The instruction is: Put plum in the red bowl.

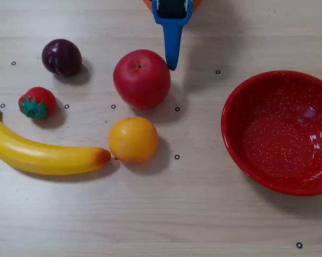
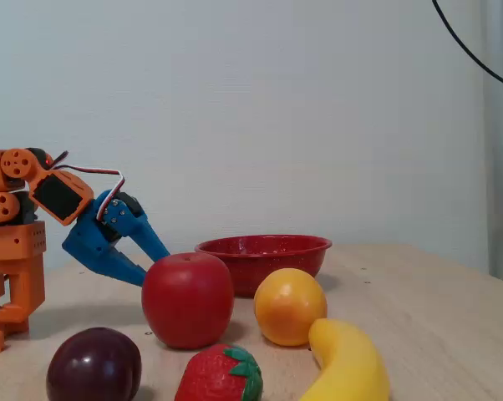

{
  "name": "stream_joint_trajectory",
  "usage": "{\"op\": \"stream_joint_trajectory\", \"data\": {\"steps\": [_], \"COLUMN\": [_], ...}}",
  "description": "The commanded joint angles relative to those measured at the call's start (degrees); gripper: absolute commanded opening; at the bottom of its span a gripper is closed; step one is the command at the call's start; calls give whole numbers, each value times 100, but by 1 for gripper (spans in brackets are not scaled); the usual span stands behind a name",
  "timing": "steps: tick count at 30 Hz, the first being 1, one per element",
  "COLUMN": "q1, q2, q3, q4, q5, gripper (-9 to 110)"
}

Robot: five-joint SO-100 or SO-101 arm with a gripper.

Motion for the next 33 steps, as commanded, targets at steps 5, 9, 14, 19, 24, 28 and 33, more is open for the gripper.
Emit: {"op": "stream_joint_trajectory", "data": {"steps": [5, 9, 14, 19, 24, 28, 33], "q1": [18, 18, 18, 35, -18, -141, -387], "q2": [53, 53, -211, -1239, -2145, -2856, -4034], "q3": [18, 18, -114, -1002, -2136, -3094, -4676], "q4": [-149, -149, -352, -369, -114, 141, 949], "q5": [79, 88, 167, 290, 668, 993, 1433], "gripper": [0, 0, 0, 0, 0, 0, 0]}}
